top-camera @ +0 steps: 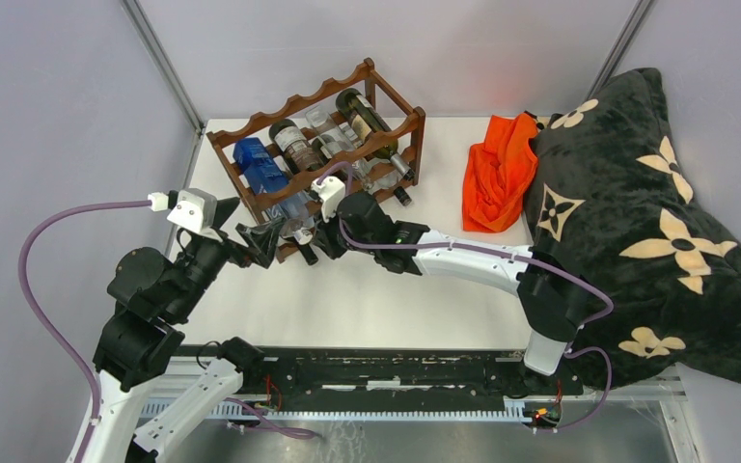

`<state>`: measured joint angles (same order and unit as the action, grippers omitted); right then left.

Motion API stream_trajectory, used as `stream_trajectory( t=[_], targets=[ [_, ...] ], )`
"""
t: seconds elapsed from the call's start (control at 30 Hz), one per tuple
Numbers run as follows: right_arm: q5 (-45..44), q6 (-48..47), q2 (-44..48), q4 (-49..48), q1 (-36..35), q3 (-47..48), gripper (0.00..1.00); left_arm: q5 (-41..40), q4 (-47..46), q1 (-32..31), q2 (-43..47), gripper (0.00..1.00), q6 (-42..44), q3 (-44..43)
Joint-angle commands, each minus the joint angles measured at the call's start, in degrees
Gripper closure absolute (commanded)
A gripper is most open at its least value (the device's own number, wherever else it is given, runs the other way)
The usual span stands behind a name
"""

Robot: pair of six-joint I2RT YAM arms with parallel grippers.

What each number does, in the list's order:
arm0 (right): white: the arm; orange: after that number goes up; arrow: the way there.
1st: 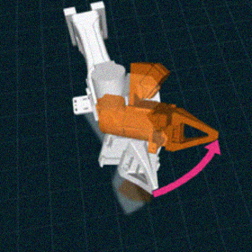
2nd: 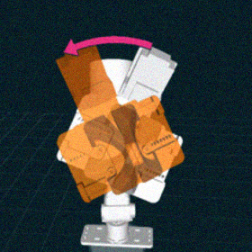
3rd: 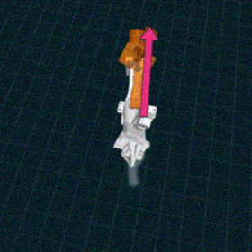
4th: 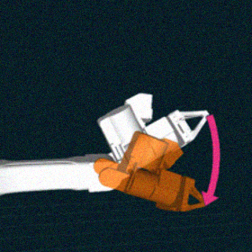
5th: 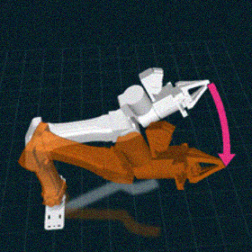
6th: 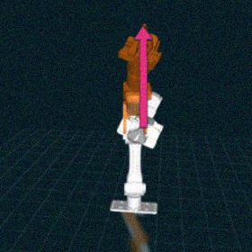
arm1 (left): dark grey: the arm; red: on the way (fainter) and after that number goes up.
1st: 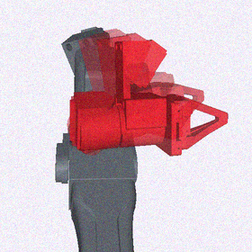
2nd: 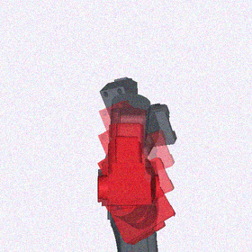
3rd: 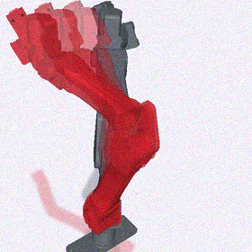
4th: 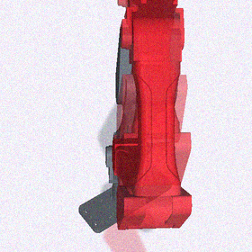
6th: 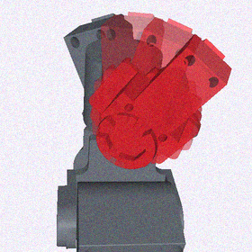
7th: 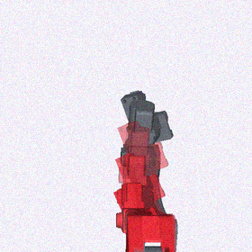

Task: Put the wine bottle on the wine rack
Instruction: Reset both arms

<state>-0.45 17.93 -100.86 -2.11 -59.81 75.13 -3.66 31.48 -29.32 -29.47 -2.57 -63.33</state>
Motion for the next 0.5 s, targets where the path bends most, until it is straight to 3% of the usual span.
stream_trajectory(
  t=[0.0,0.3,0.47],
  targets=[
    [-0.27,0.90,-2.22,-2.55,-0.31,5.10,0.88,-1.03,-0.36,0.21,0.29,0.02,-0.50,0.05],
    [-0.56,0.46,-4.55,-2.45,-0.34,8.65,0.87,-1.62,0.63,0.22,0.95,0.02,-0.33,0.05],
    [7.78,-5.71,-0.82,-2.62,-0.04,4.62,0.84,-1.20,0.64,0.16,1.38,0.02,-0.91,0.14]
  ],
)
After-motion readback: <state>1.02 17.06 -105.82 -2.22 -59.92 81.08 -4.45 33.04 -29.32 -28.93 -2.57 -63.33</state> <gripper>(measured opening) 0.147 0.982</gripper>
